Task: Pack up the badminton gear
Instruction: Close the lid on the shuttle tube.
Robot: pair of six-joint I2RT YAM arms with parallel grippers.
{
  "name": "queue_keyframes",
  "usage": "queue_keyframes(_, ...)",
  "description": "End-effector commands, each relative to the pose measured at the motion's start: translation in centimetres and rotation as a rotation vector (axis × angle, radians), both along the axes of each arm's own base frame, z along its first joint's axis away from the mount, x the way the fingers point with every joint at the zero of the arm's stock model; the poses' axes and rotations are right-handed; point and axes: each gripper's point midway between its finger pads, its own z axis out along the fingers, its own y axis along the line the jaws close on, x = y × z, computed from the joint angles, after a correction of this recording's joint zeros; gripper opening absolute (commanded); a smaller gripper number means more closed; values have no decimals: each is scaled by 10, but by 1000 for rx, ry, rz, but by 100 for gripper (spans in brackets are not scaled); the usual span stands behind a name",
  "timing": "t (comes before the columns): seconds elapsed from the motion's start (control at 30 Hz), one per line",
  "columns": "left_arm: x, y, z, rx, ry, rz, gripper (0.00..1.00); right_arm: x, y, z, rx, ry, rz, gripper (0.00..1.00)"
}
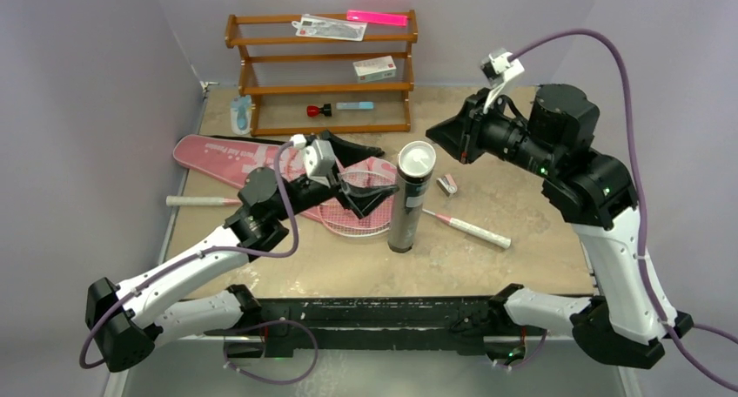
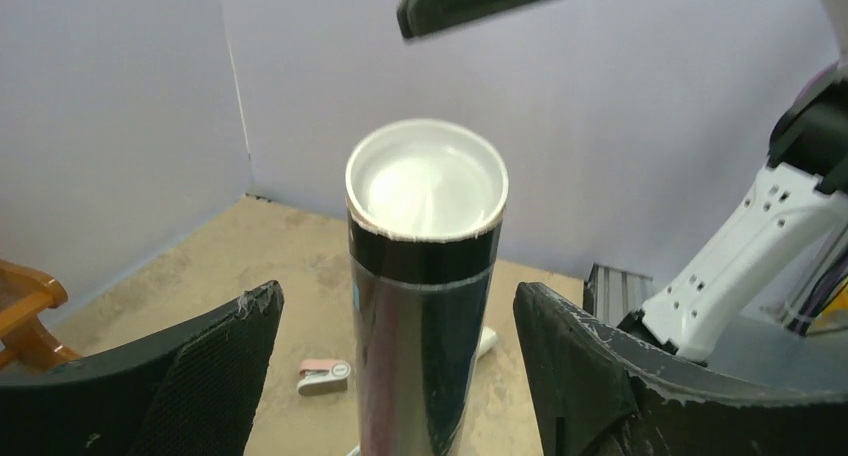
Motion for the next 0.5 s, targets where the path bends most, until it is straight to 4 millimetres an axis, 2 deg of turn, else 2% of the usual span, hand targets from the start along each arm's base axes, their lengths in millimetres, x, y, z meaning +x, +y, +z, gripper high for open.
queue_keyframes(0.0,-8,-7,-16,35,-105,-44,85,3,7,11,37,-74,35,6)
queue_keyframes(0.13,0,-11,-29,60,-127,-21,86,0,14,4,35,-72,79,0)
queue_keyframes(0.3,1,-19,-35,68,-142,-48,88,5,16,-6,25,-97,85,0)
queue_keyframes(0.47,3,-25,-37,61,-144,-62,90,13,21,-7,44,-142,84,0)
